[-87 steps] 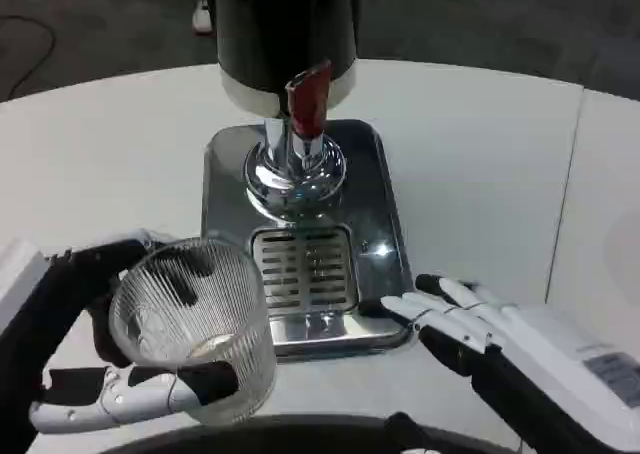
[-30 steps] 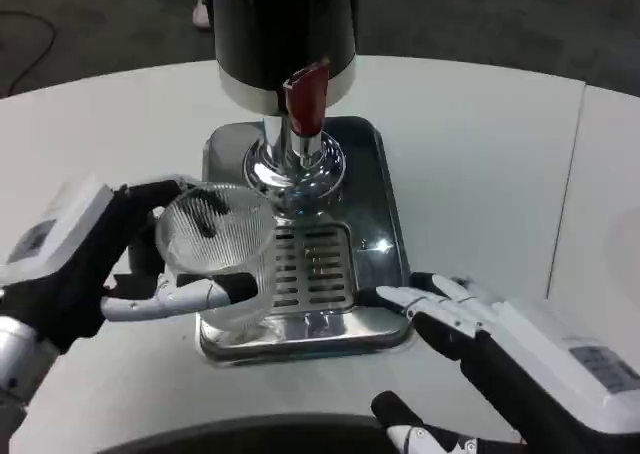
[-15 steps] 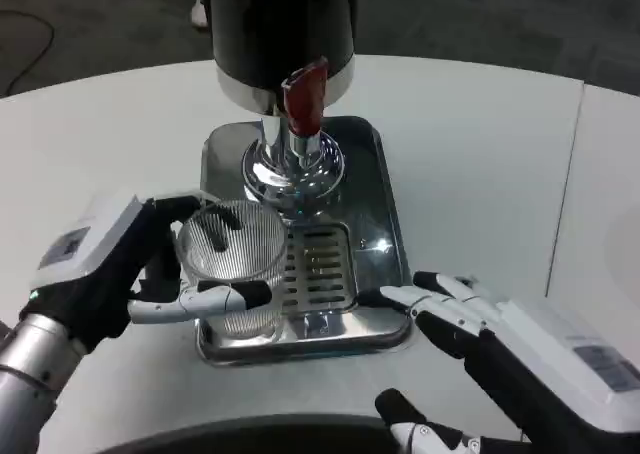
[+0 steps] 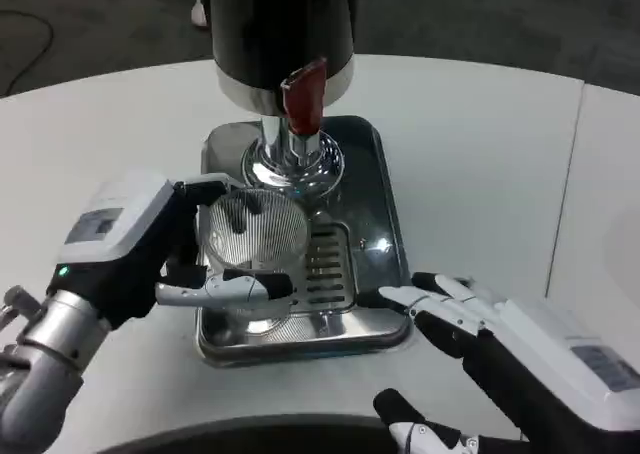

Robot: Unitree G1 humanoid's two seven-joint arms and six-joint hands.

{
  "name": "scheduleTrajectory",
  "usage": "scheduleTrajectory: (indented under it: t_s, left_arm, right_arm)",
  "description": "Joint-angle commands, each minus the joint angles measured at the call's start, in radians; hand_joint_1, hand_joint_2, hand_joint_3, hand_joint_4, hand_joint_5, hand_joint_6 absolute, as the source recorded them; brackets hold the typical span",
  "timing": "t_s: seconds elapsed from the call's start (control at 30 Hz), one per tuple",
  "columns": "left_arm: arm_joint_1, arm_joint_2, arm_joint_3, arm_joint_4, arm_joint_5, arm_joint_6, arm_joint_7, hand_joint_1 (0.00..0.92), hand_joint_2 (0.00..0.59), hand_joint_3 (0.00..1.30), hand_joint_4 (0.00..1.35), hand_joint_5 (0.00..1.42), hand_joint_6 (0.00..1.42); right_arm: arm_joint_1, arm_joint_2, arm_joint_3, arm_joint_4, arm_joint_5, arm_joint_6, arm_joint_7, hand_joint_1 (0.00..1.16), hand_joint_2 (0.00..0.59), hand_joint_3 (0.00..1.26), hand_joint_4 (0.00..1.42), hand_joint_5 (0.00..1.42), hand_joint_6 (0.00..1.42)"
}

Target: Grasp the cup under the faucet to collect the drink, then remove the cup.

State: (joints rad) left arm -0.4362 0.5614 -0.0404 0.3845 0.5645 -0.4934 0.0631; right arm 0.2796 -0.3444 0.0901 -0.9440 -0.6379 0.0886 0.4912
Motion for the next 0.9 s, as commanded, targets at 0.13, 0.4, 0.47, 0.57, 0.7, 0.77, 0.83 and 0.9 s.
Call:
scheduleTrajectory:
  t_s: [0.13,0.4,0.47,0.57,0.7,0.77,0.83,0.9]
  left_arm:
    - [-0.051,-0.001,-0.028,0.065,0.025,0.002,0.070,0.771,0.107,0.81,0.89,1.07,1.05]
    - [-0.096,-0.016,-0.071,0.147,0.041,0.006,0.126,0.771,0.108,0.81,0.88,1.07,1.05]
    - [-0.108,-0.023,-0.081,0.165,0.043,0.009,0.136,0.769,0.110,0.81,0.88,1.07,1.05]
    - [-0.121,-0.033,-0.089,0.189,0.035,0.012,0.143,0.766,0.112,0.81,0.88,1.07,1.05]
    - [-0.134,-0.042,-0.102,0.215,0.031,0.015,0.156,0.763,0.114,0.81,0.88,1.07,1.03]
    - [-0.142,-0.047,-0.106,0.226,0.030,0.017,0.161,0.763,0.114,0.81,0.88,1.07,1.03]
    - [-0.149,-0.052,-0.112,0.235,0.029,0.018,0.162,0.763,0.114,0.81,0.88,1.07,1.03]
    - [-0.157,-0.059,-0.119,0.245,0.032,0.021,0.164,0.763,0.114,0.81,0.88,1.07,1.03]
  right_arm:
    - [0.017,0.002,-0.007,-0.001,0.016,0.001,-0.007,0.44,0.465,0.17,0.14,0.05,0.00]
    - [0.028,-0.003,-0.023,-0.006,0.029,-0.002,-0.007,0.44,0.465,0.17,0.14,0.05,0.00]
    - [0.027,-0.004,-0.025,-0.005,0.031,-0.003,-0.006,0.44,0.465,0.17,0.14,0.05,0.00]
    - [0.026,-0.004,-0.027,-0.004,0.032,-0.003,-0.006,0.44,0.465,0.17,0.14,0.05,0.00]
    - [0.031,-0.004,-0.033,-0.007,0.035,-0.001,-0.005,0.44,0.465,0.17,0.14,0.05,0.00]
    - [0.031,-0.005,-0.034,-0.006,0.036,-0.002,-0.005,0.44,0.464,0.17,0.14,0.05,0.00]
    - [0.029,-0.005,-0.034,-0.005,0.037,-0.002,-0.006,0.44,0.464,0.17,0.14,0.06,0.00]
    - [0.028,-0.006,-0.034,-0.005,0.037,-0.002,-0.007,0.44,0.464,0.17,0.14,0.06,0.00]
